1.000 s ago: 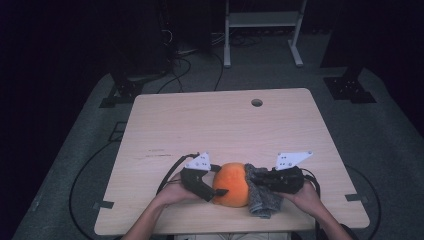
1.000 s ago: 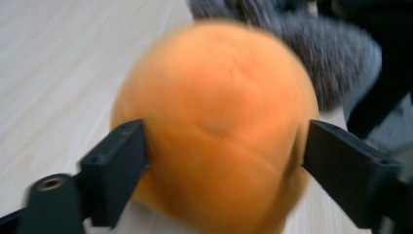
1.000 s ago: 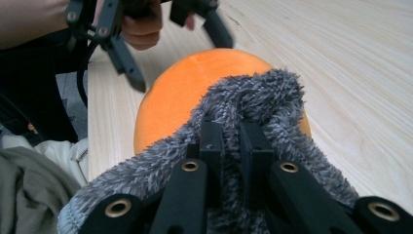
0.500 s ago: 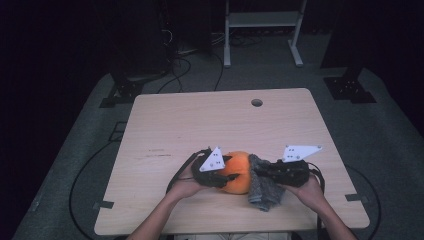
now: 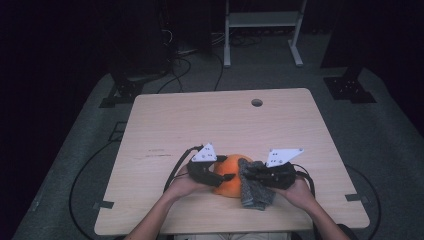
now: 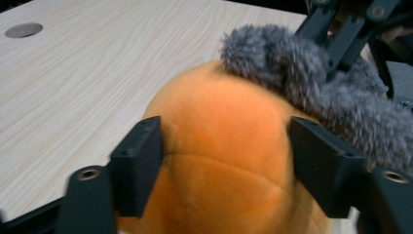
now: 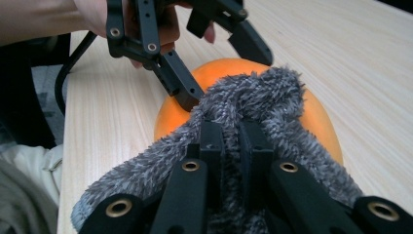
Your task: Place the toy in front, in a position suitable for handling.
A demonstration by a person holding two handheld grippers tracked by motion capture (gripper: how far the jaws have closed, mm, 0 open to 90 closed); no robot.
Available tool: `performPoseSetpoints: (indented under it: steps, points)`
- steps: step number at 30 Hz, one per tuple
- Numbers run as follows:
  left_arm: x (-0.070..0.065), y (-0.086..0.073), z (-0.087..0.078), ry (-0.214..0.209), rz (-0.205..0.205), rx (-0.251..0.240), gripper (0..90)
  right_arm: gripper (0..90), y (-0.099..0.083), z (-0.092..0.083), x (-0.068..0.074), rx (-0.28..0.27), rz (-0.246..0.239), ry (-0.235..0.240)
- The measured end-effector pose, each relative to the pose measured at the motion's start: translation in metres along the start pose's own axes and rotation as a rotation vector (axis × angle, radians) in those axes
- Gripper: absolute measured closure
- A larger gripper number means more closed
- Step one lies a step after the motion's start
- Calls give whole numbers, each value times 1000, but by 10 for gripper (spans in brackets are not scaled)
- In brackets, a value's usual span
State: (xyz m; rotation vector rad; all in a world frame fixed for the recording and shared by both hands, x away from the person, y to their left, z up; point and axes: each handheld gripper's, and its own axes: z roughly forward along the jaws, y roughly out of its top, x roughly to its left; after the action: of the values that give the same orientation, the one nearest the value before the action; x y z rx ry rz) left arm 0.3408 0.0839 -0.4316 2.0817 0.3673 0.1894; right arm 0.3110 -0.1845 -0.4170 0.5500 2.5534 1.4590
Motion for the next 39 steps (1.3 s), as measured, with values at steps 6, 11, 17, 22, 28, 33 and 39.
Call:
performPoseSetpoints:
  steps: [6, 11, 17, 22, 28, 33, 39]
  points:
    - [1, -12, -7, 11, -6, -2, 354, 819, -25, -11, -11, 39, 64, -9]
    - [-1, -17, -15, 3, 4, 12, 360, 817, -34, -19, -10, 60, 99, 0]
    - [-5, -17, -16, 8, 20, 15, 364, 814, -3, -16, -3, -41, 61, 31]
    - [-4, -21, -19, -6, 9, 14, 369, 814, -3, -3, -5, -20, 65, 36]
    - [-4, -20, -18, -10, 11, 12, 369, 813, -26, -11, -8, 40, 101, 11]
    - [-6, -22, -20, -1, 26, 9, 370, 812, -33, -24, -12, 23, 134, 3]
    - [-6, -23, -21, -1, 33, 13, 373, 813, -3, -18, -13, -42, 95, 32]
